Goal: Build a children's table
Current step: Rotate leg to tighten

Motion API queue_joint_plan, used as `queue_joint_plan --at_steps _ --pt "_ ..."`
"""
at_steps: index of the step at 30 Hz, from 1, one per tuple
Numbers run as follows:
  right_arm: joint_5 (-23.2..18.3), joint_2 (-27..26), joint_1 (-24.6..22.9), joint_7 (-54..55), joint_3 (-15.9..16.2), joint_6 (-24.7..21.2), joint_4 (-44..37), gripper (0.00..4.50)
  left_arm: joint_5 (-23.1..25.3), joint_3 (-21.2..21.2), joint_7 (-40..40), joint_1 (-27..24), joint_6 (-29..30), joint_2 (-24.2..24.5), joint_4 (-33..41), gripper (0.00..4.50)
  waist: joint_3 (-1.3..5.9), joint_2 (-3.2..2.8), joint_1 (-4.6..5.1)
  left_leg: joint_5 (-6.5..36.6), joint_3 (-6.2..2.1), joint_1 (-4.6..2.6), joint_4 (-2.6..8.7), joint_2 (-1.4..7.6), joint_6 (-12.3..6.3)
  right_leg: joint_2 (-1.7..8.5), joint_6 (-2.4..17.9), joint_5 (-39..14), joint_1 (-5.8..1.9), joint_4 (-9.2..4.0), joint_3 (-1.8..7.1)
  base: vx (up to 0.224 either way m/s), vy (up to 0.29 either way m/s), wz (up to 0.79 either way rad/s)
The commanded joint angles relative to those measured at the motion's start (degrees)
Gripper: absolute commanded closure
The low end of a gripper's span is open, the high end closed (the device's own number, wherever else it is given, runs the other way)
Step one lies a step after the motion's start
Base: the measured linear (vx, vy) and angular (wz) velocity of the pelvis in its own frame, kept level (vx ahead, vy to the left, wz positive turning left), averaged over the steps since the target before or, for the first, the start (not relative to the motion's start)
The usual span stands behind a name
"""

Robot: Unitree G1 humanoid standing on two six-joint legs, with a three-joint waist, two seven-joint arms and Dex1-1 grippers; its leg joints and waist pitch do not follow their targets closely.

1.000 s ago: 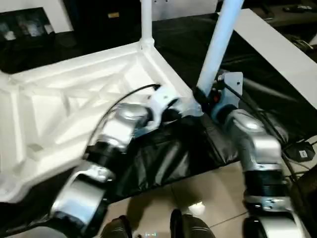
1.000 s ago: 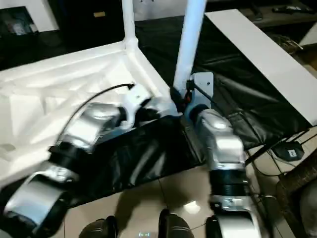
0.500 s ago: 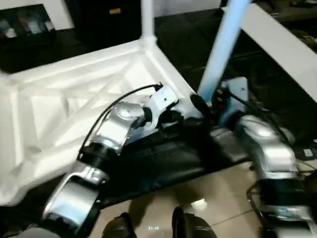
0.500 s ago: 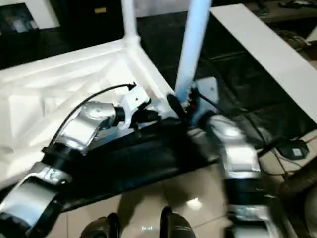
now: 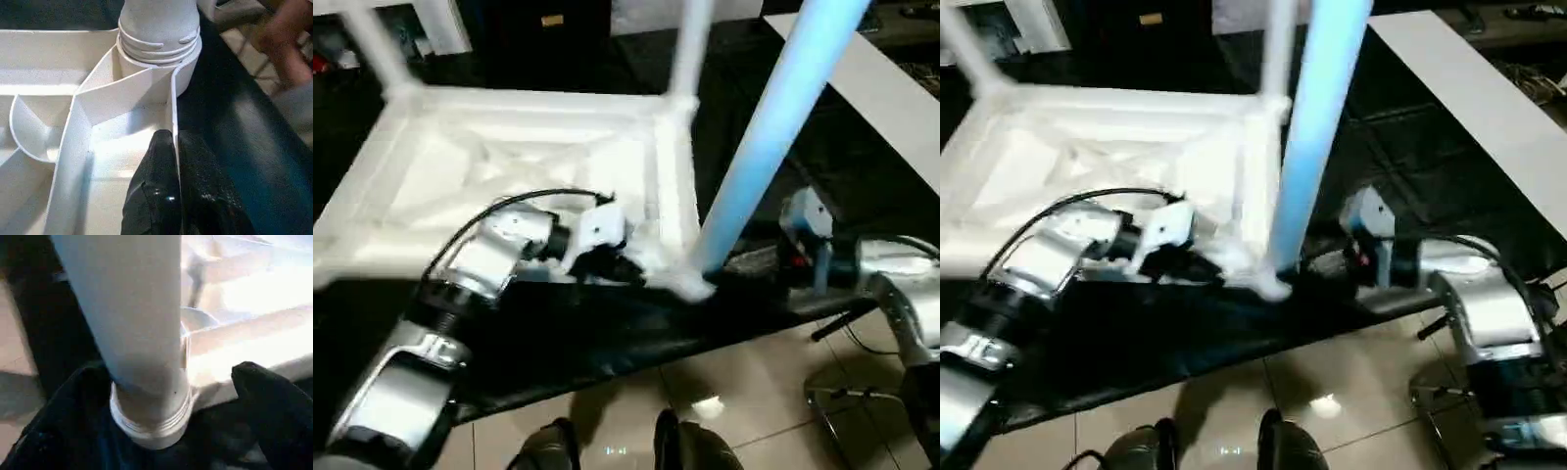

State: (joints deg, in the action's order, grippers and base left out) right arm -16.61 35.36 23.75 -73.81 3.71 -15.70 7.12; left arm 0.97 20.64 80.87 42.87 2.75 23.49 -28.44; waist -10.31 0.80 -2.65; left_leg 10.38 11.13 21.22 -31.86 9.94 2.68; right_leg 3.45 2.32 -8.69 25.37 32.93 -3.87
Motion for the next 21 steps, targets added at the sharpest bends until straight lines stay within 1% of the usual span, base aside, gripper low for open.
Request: queue_joint_plan --at_steps 1,2,3,4,5,6,7,9,10,12,13,14,15,18,20,21 --pt "-1.1 1.3 0.4 -4.8 1.9 2.1 0.8 0.14 2.0 4.5 4.1 -0.6 -2.8 0.4 -1.2 4.5 4.17 0.82 -0.12 4.5 -1.12 -0.46 2.55 3.42 -9.9 5.09 13.6 -12.3 -4.23 -3.2 3.36 0.0 0.0 0.0" --pt "-1.1 1.3 0.7 -5.7 2.4 2.6 1.4 0.14 2.2 4.8 4.7 -0.4 -3.7 0.6 -1.5 4.5 4.24 0.83 -0.15 4.2 -1.11 -0.52 2.5 3.46 -10.06 5.07 13.9 -11.9 -4.17 -3.14 3.31 0.0 0.0 0.0" --pt "-1.2 1.3 0.9 -6.1 2.6 2.8 1.6 0.31 2.3 5.0 4.9 -0.3 -4.0 0.7 -1.6 4.5 4.32 0.84 -0.2 3.9 -1.1 -0.52 2.42 3.42 -10.16 5.08 14.1 -11.5 -4.16 -3.04 3.29 0.0 0.0 0.0" --pt "-1.3 1.0 1.8 -7.6 3.2 3.0 2.8 0.31 2.7 5.5 5.7 0.0 -5.1 0.9 -1.8 4.5 4.34 1.0 -0.31 3.8 -1.06 -0.53 2.4 3.48 -10.07 5.13 14.3 -11.2 -4.2 -3.01 3.34 0.0 0.0 0.0" --pt "-1.5 0.5 3.0 -9.3 4.1 2.8 4.1 0.41 3.5 6.0 5.9 0.3 -5.6 1.1 -1.8 4.5 4.39 1.06 -0.32 4.0 -1.05 -0.51 2.38 3.38 -10.16 5.08 14.5 -11.6 -4.23 -3.0 3.25 0.0 0.0 0.0" --pt "-1.5 0.4 3.1 -9.5 4.2 2.8 4.3 0.41 3.6 6.1 5.9 0.4 -5.6 1.1 -1.8 4.5 4.37 1.03 -0.37 3.8 -1.06 -0.52 2.37 3.42 -10.1 5.09 14.5 -11.7 -4.2 -2.97 3.28 0.0 0.0 0.0" --pt "-1.5 0.2 3.4 -9.8 4.5 3.0 4.5 0.53 3.8 6.2 5.7 0.4 -5.7 1.1 -1.8 4.5 4.39 1.11 -0.39 3.7 -1.03 -0.53 2.33 3.41 -10.12 5.06 14.5 -11.7 -4.19 -2.96 3.3 0.0 0.0 0.0" --pt "-1.4 -0.1 3.9 -10.8 5.0 3.1 4.9 0.62 3.9 6.3 5.4 0.7 -5.9 0.8 -2.1 4.5 4.38 1.04 -0.71 3.3 -1.08 -0.6 2.34 3.53 -9.91 5.15 14.3 -11.9 -4.15 -2.87 3.33 0.0 0.0 0.0" --pt "-1.5 -0.2 4.0 -11.5 5.5 3.0 4.9 0.8 4.0 6.4 5.2 0.8 -6.1 0.8 -2.3 4.5 4.54 1.23 -0.75 2.9 -1.05 -0.6 2.27 3.48 -9.95 5.09 14.4 -11.3 -4.23 -2.75 3.32 0.0 0.0 0.0" --pt "-1.6 -0.3 4.2 -11.8 5.8 2.9 4.9 0.9 4.1 6.4 5.1 0.9 -6.3 0.7 -2.5 4.5 4.55 1.18 -0.78 2.6 -1.08 -0.5 2.23 3.48 -10.03 5.14 14.5 -10.8 -4.26 -2.68 3.33 0.0 0.0 0.0" --pt "-1.8 -0.3 4.4 -12.1 6.1 2.9 5.1 0.99 4.2 6.5 5.1 0.9 -6.5 0.8 -2.8 4.5 4.53 1.19 -0.79 2.8 -1.08 -0.53 2.24 3.46 -9.97 5.1 14.5 -11.1 -4.21 -2.72 3.31 0.0 0.0 0.0" --pt "-1.8 -0.3 4.4 -12.2 6.1 2.9 5.1 0.99 4.2 6.5 5.1 0.9 -6.5 0.8 -2.8 4.5 4.55 1.19 -0.8 3.0 -1.05 -0.53 2.22 3.41 -9.84 5.13 14.4 -11.5 -4.25 -2.76 3.32 0.0 0.0 0.0" --pt "-1.9 -0.3 4.6 -12.6 6.3 3.0 5.5 1.2 4.3 6.6 5.2 1.0 -6.8 0.8 -3.0 4.5 4.49 1.19 -0.83 3.0 -1.08 -0.53 2.25 3.44 -9.79 5.11 14.4 -11.7 -4.21 -2.78 3.31 0.0 0.0 0.0" --pt "-1.9 -0.3 5.0 -13.5 6.6 3.4 6.3 1.3 4.5 6.7 5.4 1.1 -7.3 1.2 -3.5 4.5 4.65 1.27 -0.83 2.6 -1.04 -0.51 2.14 3.36 -9.86 5.08 14.5 -10.8 -4.3 -2.62 3.33 0.0 0.0 0.0" --pt "-1.7 -0.4 5.1 -13.6 6.7 3.5 6.5 1.61 4.5 6.7 5.5 1.0 -7.4 1.3 -3.7 4.5 4.66 1.28 -0.93 2.1 -1.01 -0.52 2.09 3.37 -10.28 5.03 14.6 -10.0 -4.29 -2.5 3.31 0.0 0.0 0.0" --pt "-1.5 -0.5 5.3 -13.6 6.8 3.7 6.7 1.61 4.7 6.7 5.5 1.1 -7.7 1.5 -4.0 4.5 4.6 1.27 -0.95 2.1 -1.03 -0.51 2.1 3.37 -10.35 5.02 14.6 -10.0 -4.25 -2.52 3.3 0.0 0.0 0.0"
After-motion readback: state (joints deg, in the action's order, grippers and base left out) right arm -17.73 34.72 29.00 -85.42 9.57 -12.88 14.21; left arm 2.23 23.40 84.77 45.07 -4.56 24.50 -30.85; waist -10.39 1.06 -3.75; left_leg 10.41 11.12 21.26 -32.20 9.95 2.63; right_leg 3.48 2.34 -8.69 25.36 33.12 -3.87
